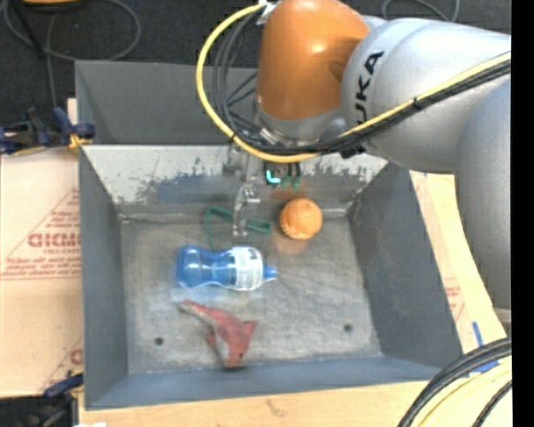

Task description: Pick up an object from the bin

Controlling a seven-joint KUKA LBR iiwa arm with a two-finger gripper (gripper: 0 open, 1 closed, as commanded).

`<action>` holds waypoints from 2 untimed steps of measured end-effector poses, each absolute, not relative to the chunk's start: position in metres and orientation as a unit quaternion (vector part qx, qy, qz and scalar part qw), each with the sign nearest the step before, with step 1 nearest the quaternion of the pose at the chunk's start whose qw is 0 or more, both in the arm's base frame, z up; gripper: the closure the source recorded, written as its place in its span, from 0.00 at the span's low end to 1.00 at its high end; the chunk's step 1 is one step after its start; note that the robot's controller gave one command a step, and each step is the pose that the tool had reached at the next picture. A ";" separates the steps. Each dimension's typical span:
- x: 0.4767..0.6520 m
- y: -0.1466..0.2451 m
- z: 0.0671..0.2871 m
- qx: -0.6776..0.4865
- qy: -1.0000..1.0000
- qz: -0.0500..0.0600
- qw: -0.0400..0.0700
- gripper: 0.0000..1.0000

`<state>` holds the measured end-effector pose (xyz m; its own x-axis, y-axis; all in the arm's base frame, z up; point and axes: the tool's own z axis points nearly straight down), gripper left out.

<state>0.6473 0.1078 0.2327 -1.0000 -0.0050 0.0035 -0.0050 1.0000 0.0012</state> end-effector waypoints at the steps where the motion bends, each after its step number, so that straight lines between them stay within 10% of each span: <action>1: 0.649 0.108 0.238 0.002 -1.000 -0.001 -0.002 0.00; 2: 0.619 0.095 0.177 -0.027 -1.000 -0.001 -0.004 0.00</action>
Offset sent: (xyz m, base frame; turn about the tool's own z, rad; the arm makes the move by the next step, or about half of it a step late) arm -0.0466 -0.0205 -0.0914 0.0936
